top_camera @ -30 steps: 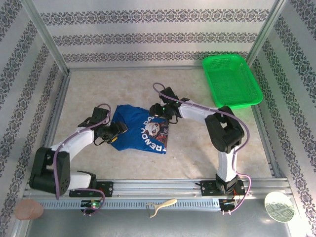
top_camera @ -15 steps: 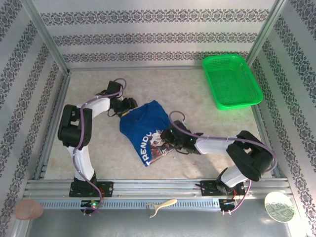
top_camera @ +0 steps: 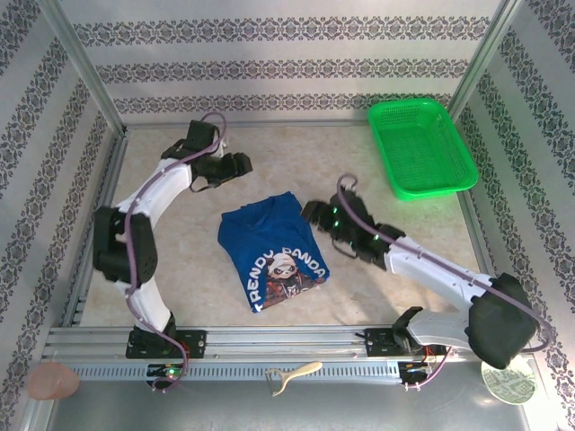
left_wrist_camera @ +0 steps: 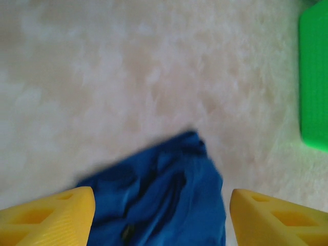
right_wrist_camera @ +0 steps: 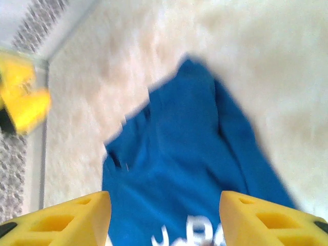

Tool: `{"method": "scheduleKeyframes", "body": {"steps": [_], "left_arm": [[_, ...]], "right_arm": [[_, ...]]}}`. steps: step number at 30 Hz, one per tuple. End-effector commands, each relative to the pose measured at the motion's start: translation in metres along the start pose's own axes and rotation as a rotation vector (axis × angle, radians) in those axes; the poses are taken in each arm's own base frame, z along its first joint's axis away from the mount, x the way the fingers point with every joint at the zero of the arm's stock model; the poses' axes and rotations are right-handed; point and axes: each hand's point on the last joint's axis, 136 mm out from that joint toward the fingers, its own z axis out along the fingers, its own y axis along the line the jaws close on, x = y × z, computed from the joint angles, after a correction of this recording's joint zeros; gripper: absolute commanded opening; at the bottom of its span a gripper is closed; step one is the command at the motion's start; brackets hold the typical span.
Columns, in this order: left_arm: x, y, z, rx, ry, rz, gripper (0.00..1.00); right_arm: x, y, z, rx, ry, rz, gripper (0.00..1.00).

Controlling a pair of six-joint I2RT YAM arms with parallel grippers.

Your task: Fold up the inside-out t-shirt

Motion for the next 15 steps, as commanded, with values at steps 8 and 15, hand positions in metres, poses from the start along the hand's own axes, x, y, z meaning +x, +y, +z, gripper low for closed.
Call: {"method": "scheduleKeyframes", "body": {"steps": [8,15], "left_arm": [[0.088,0.066,-0.003,-0.127,0.057,-0.212,0.69],[0.098,0.083,0.009,-0.162,0.080,-0.264,0.69]], "right_arm": [[-0.001,-0.001,0.084,-0.058,0.365,-0.255,0.56],[0.016,-0.017,0.128,0.005,0.437,-0.249,0.52]]}}
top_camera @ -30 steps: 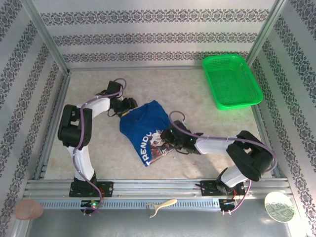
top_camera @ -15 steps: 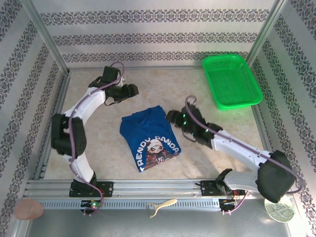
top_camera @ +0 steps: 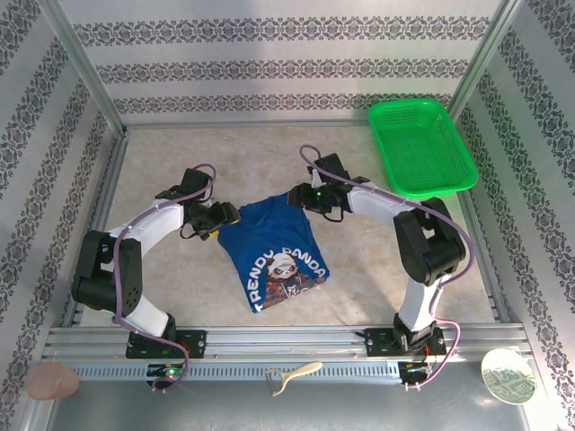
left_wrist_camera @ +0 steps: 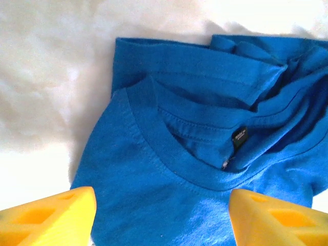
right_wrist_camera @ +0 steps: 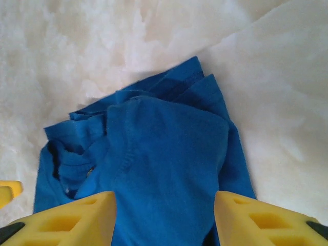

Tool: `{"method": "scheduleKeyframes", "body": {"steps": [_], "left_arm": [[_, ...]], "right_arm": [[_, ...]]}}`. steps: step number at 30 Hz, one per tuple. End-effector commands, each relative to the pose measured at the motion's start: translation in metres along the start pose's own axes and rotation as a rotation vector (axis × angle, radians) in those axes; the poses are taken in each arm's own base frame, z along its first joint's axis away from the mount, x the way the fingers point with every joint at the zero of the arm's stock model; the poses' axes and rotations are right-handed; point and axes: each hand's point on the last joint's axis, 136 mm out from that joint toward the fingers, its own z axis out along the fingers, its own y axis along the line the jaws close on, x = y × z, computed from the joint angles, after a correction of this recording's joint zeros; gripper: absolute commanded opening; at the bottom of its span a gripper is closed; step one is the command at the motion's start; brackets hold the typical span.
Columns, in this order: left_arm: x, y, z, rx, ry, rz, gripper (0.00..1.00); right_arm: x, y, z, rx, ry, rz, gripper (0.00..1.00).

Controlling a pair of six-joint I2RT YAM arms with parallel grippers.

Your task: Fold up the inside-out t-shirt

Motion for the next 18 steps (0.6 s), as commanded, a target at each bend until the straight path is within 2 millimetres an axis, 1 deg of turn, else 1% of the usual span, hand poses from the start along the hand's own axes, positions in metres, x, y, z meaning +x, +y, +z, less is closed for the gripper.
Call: {"method": "scheduleKeyframes", "body": {"steps": [1,3,5,10,15,18], "left_arm": [[-0.012,0.000,0.003,0.005,-0.044,-0.028,0.69],[-0.012,0.001,0.008,0.001,-0.036,-0.029,0.69],[-0.012,0.005,0.015,-0.011,-0.024,-0.032,0.69],[-0.014,0.009,0.027,-0.036,0.006,-0.033,0.69],[-0.014,0.011,0.031,-0.038,0.008,-0.045,0.69],[-0.013,0.011,0.035,-0.031,0.016,-0.046,0.69]], "right_arm": [[0.002,0.006,0.012,-0.011,0.043,-0.033,0.51],[0.000,0.001,0.019,0.005,0.049,-0.023,0.47],[-0.003,-0.002,0.024,0.016,0.048,-0.014,0.41],[-0.008,-0.011,0.024,0.034,0.034,0.013,0.21],[-0.008,-0.014,0.025,0.029,0.031,0.027,0.01],[-0.008,-0.015,0.026,0.024,0.030,0.036,0.00]]}}
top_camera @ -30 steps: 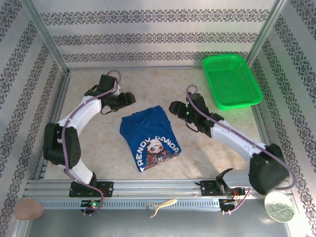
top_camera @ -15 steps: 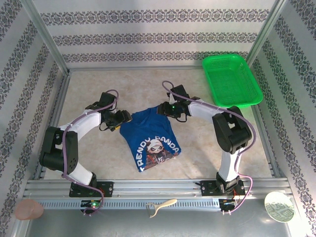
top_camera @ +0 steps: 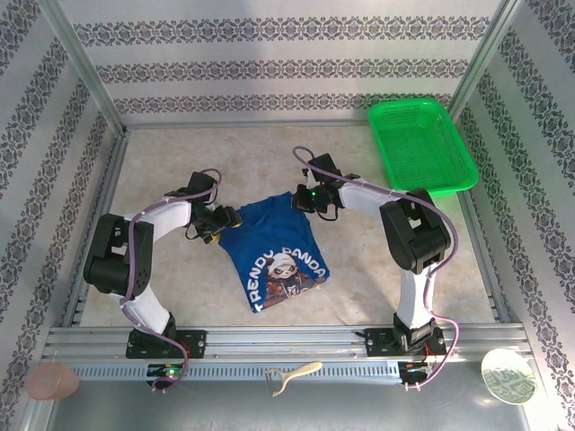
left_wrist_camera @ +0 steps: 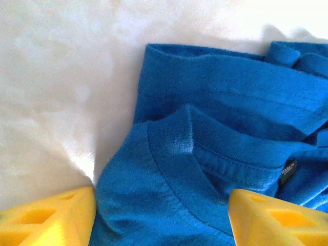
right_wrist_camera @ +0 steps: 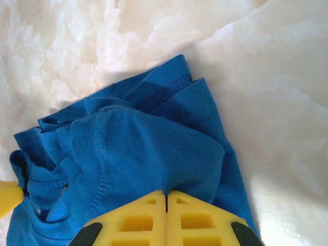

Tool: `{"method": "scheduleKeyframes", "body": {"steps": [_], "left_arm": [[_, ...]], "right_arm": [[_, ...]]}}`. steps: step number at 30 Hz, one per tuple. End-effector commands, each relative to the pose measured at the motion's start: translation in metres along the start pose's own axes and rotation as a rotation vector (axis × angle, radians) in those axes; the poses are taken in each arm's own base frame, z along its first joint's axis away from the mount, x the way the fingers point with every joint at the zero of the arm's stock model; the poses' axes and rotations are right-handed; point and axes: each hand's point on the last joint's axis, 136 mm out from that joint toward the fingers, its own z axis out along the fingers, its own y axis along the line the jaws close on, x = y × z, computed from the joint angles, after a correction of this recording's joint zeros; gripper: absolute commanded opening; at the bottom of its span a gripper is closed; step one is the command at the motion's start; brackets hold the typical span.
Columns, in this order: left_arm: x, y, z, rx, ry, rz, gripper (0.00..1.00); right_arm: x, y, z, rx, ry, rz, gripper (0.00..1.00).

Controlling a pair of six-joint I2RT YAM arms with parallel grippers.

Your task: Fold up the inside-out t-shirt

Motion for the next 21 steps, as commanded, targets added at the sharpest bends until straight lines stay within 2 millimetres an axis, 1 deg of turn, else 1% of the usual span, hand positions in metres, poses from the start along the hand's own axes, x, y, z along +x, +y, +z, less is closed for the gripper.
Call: {"method": "scheduleKeyframes", "body": {"steps": [1,2,3,4,6,8,9,11,14,17,19,21], "left_arm": [[-0.013,-0.007,0.001,0.027,-0.033,-0.003,0.67],[-0.014,-0.009,0.002,0.037,-0.033,0.002,0.63],[-0.016,-0.013,0.004,0.057,-0.039,0.015,0.56],[-0.019,-0.017,0.004,0.077,-0.047,0.025,0.48],[-0.025,-0.027,0.003,0.120,-0.067,0.057,0.28],[-0.032,-0.038,-0.003,0.156,-0.093,0.087,0.14],[-0.036,-0.044,-0.007,0.169,-0.108,0.104,0.08],[-0.042,-0.054,-0.015,0.196,-0.135,0.137,0.00],[-0.050,-0.070,-0.028,0.251,-0.179,0.189,0.00],[-0.056,-0.083,-0.036,0.313,-0.225,0.226,0.00],[-0.061,-0.086,-0.036,0.347,-0.243,0.236,0.00],[-0.065,-0.087,-0.031,0.390,-0.245,0.227,0.00]], "right_arm": [[-0.007,-0.004,0.001,0.000,-0.016,0.017,0.00],[-0.006,-0.005,0.001,0.003,-0.018,0.020,0.00],[-0.007,-0.006,-0.001,0.004,-0.025,0.025,0.00],[-0.008,-0.008,-0.003,0.008,-0.033,0.030,0.00],[-0.008,-0.012,-0.008,0.013,-0.055,0.045,0.00],[-0.008,-0.017,-0.015,0.021,-0.078,0.064,0.00],[-0.008,-0.019,-0.019,0.025,-0.095,0.071,0.00],[-0.008,-0.023,-0.027,0.030,-0.127,0.088,0.00],[-0.011,-0.022,-0.042,0.028,-0.189,0.099,0.00],[-0.020,-0.020,-0.056,0.039,-0.252,0.098,0.00],[-0.028,-0.020,-0.063,0.046,-0.284,0.095,0.00],[-0.036,-0.023,-0.066,0.055,-0.305,0.101,0.00]]}}
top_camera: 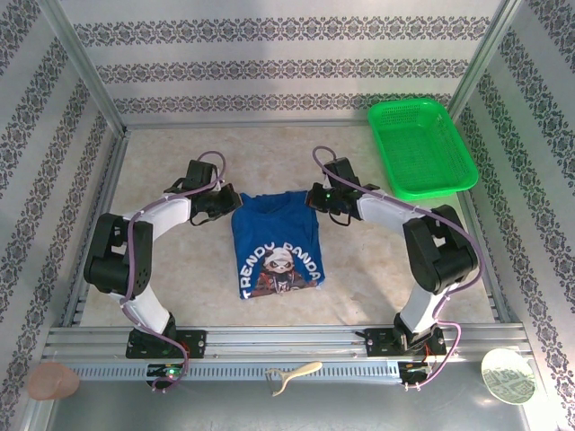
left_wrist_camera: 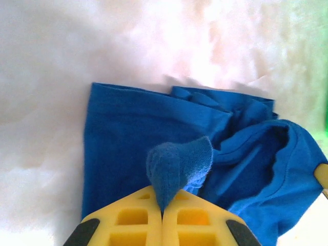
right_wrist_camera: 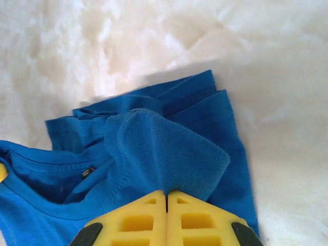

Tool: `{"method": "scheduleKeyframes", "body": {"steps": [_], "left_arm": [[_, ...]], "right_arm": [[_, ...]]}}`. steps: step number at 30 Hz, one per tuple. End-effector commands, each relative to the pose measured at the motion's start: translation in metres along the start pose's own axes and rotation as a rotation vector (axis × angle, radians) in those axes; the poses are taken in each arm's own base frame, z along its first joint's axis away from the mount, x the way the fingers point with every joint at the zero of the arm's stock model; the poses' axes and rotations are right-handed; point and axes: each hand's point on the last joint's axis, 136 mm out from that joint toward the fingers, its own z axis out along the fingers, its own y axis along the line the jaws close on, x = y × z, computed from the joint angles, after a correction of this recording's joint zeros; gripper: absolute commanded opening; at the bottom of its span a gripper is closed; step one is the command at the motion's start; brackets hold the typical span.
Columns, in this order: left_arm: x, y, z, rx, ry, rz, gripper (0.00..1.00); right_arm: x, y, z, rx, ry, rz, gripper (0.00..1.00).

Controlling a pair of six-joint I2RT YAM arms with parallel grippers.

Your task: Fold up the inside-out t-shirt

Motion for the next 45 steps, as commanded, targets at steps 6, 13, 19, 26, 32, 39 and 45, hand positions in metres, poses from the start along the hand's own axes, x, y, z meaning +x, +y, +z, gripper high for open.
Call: {"method": "scheduleKeyframes", "body": {"steps": [6,13,19,26,32,39,45], "left_arm": [[-0.028,-0.001,0.022,0.168,-0.077,0.001,0.00],[-0.031,0.016,0.048,0.152,-0.060,-0.037,0.00],[-0.045,0.011,0.052,0.160,-0.092,-0.033,0.56],[-0.057,-0.005,0.015,0.091,-0.128,0.000,0.74],[-0.024,0.029,0.013,-0.149,0.053,-0.062,0.73],[-0.005,0.029,0.031,-0.167,0.131,-0.050,0.73],[-0.002,0.010,0.049,-0.112,0.147,-0.019,0.70]], "right_arm": [[-0.040,-0.031,-0.003,0.090,-0.139,0.073,0.00],[-0.066,-0.040,0.004,0.087,-0.186,0.097,0.00],[-0.078,-0.035,0.012,0.078,-0.179,0.094,0.00],[-0.072,-0.040,0.010,0.079,-0.167,0.105,0.00],[-0.068,-0.045,0.010,0.087,-0.163,0.110,0.00],[-0.067,-0.052,0.011,0.101,-0.160,0.121,0.00],[-0.066,-0.052,0.010,0.103,-0.160,0.119,0.00]]}}
